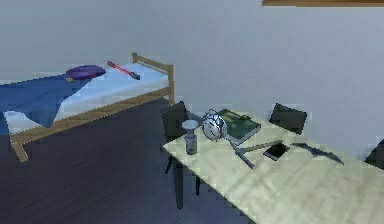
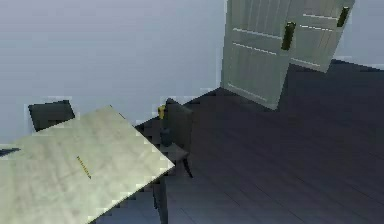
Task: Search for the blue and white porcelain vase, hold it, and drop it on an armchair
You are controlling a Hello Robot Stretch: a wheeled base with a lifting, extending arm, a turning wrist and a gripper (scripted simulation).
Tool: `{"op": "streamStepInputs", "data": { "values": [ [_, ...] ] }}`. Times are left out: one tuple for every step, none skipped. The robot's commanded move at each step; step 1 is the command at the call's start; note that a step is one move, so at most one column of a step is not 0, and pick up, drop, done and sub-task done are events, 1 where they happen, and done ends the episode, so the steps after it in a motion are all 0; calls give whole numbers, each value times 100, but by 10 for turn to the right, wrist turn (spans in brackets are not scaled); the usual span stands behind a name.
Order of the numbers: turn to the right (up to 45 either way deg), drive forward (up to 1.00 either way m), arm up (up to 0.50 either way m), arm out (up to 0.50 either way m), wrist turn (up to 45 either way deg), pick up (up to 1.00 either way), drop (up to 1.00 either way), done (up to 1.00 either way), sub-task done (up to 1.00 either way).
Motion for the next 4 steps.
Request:
{"op": "streamStepInputs", "data": {
  "values": [
    [0, 40, 0, 0, 0, 0, 0, 0, 0],
    [-450, 0, 0, 0, 0, 0, 0, 0, 0],
    [-390, 0, 0, 0, 0, 0, 0, 0, 0],
    [0, 0, 50, 0, 0, 0, 0, 0, 0]
  ]
}}
